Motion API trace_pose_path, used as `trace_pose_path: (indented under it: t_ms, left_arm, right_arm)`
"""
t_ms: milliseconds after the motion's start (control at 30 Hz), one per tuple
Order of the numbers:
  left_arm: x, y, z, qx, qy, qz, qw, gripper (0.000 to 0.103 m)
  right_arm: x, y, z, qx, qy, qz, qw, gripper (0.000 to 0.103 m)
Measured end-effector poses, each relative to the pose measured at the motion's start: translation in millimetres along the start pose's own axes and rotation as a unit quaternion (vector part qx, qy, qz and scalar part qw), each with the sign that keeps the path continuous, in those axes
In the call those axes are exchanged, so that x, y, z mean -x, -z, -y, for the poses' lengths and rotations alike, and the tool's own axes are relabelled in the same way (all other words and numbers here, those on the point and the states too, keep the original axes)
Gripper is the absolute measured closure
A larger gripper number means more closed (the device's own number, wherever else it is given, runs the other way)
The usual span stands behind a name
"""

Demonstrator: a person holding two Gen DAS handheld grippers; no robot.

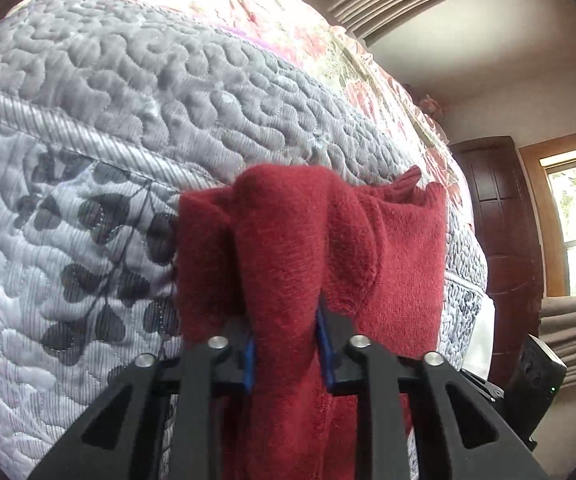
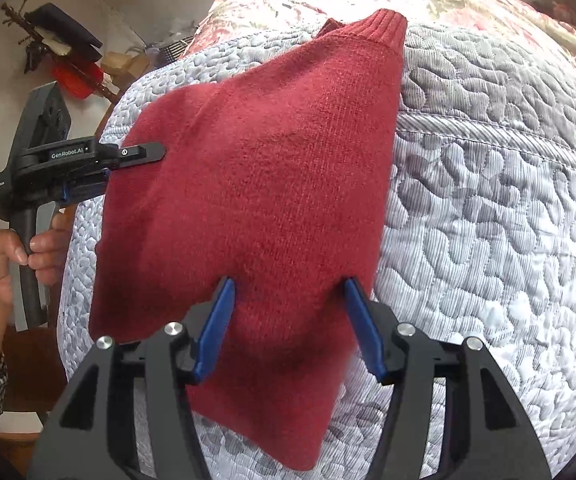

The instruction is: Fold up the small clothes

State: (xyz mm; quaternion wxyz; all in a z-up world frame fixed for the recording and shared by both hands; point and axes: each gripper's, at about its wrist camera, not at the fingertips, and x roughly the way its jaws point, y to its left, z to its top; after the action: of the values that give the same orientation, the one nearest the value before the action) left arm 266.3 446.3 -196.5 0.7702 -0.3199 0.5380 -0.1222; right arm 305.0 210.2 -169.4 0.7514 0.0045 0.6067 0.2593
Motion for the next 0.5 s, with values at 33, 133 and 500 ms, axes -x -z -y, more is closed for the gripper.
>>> trace_pose_path:
  t_ms: [33, 133, 500]
  left_arm:
    - [4.6, 3.1, -2.0, 0.0, 0.007, 0.009, 0.9999, 0.082]
    - [6.7, 5.5, -14.5, -0.002, -0.009, 0.018, 0.9998, 0.082]
    - [1.1, 7.6, -10.7, -0.002, -0.022, -0.001, 0.9998, 0.057]
  right_arm:
    - [0.5, 0.2, 2.3, -0.005, -0.007, 0.001, 1.0, 0.045]
    - [0.2, 0.9, 5.4, -0.008, -0.019, 0.004, 1.0, 0.044]
    - [6.6, -4.5, 4.4, -0.009, -0.017, -0.001, 1.0, 0.038]
